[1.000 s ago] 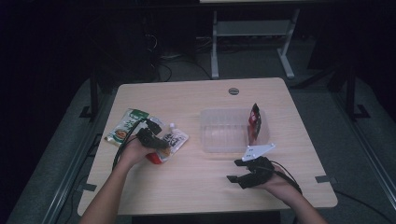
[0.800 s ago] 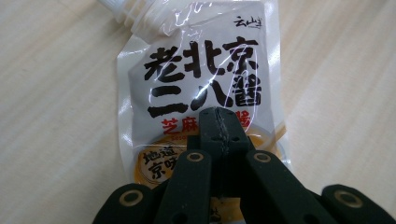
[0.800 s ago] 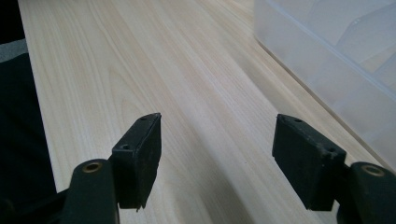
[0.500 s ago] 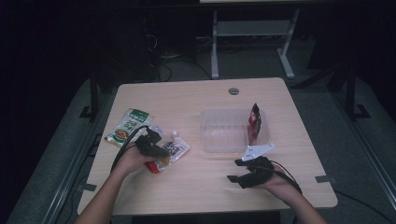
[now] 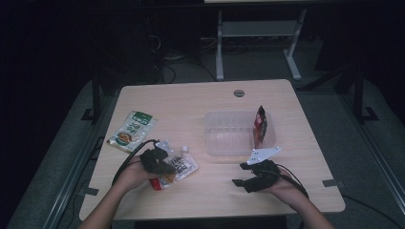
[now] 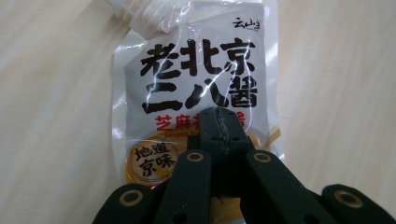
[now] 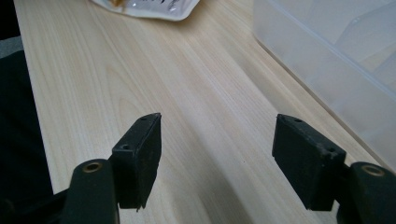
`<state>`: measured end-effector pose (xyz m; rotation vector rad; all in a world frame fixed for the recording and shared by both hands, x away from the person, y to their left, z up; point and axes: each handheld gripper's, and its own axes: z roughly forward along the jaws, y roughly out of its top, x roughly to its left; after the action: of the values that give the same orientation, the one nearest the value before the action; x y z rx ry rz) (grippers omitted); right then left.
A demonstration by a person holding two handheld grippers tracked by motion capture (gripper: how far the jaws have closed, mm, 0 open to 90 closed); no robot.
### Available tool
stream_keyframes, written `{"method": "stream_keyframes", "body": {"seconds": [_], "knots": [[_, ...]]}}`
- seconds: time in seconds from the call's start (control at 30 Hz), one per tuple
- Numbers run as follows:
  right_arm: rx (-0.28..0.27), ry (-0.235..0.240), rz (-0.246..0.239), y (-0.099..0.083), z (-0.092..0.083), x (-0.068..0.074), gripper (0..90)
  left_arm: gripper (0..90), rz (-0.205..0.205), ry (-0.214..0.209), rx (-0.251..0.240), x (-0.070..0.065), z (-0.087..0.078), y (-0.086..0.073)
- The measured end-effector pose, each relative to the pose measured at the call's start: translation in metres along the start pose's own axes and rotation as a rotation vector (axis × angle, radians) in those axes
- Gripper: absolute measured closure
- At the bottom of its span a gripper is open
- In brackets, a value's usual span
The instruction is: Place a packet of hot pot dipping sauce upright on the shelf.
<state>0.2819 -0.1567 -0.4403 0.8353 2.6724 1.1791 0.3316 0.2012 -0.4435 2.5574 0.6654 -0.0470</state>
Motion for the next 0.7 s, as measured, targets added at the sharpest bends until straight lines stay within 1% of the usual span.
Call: {"method": "stream_keyframes", "body": {"seconds": [0.03,0.07,0.1,0.13,0.17,0.2,0.23,0.27,0.3,0.43,0.5,0.53,0.57,0.6,0.63,0.67,0.7], "knots": [[0.0,0.0,0.0,0.0,0.0,0.0,32.2,90.0,0.012,-0.006,0.006,-0.004,0.0,0.0],[0.001,0.0,-0.001,0.0,0.0,0.0,32.1,90.0,0.012,-0.006,0.006,-0.004,0.0,0.0],[0.001,0.0,-0.001,0.0,0.0,0.0,32.1,90.0,0.029,-0.024,0.013,-0.012,0.001,-0.002],[0.001,0.0,-0.001,0.0,0.0,0.0,32.1,90.0,0.029,-0.024,0.013,-0.012,0.001,-0.002],[0.001,0.0,-0.001,0.0,0.0,0.0,32.2,90.0,0.038,-0.039,0.015,-0.016,0.001,-0.003],[0.002,-0.001,-0.003,0.0,0.001,0.0,32.2,90.0,0.049,-0.078,0.02,-0.02,0.002,-0.003],[0.002,-0.001,-0.003,0.0,0.001,0.0,32.2,90.0,0.049,-0.078,0.02,-0.02,0.002,-0.003],[0.002,0.001,-0.006,0.0,0.001,0.0,32.2,90.0,0.061,-0.073,0.021,-0.023,0.003,-0.003],[0.002,0.001,-0.006,0.001,0.001,0.001,32.2,90.0,0.064,-0.071,0.026,-0.024,0.003,-0.002],[0.007,-0.003,-0.01,0.001,0.001,0.001,32.2,90.0,0.059,-0.065,0.012,-0.023,0.002,-0.002],[0.01,-0.007,-0.015,0.001,0.001,0.001,32.2,90.0,0.045,-0.05,-0.003,-0.021,-0.002,-0.003],[0.008,-0.007,-0.014,0.001,0.001,0.001,32.2,90.0,0.026,-0.022,-0.032,-0.018,-0.006,-0.003],[0.008,-0.007,-0.014,0.001,0.001,0.001,32.2,89.9,0.026,-0.022,-0.032,-0.018,-0.006,-0.003],[0.008,-0.008,-0.014,0.001,0.001,0.001,32.2,89.9,-0.004,0.035,-0.069,-0.012,-0.013,-0.003],[0.008,-0.008,-0.014,0.001,0.002,0.0,32.2,89.9,-0.002,0.061,-0.072,-0.007,-0.016,-0.003],[0.008,-0.008,-0.014,0.001,0.002,0.0,32.2,90.0,-0.002,0.061,-0.072,-0.007,-0.016,-0.003],[0.009,-0.008,-0.014,0.001,0.002,0.0,32.2,90.0,-0.026,0.085,-0.088,-0.003,-0.018,-0.004]]}}
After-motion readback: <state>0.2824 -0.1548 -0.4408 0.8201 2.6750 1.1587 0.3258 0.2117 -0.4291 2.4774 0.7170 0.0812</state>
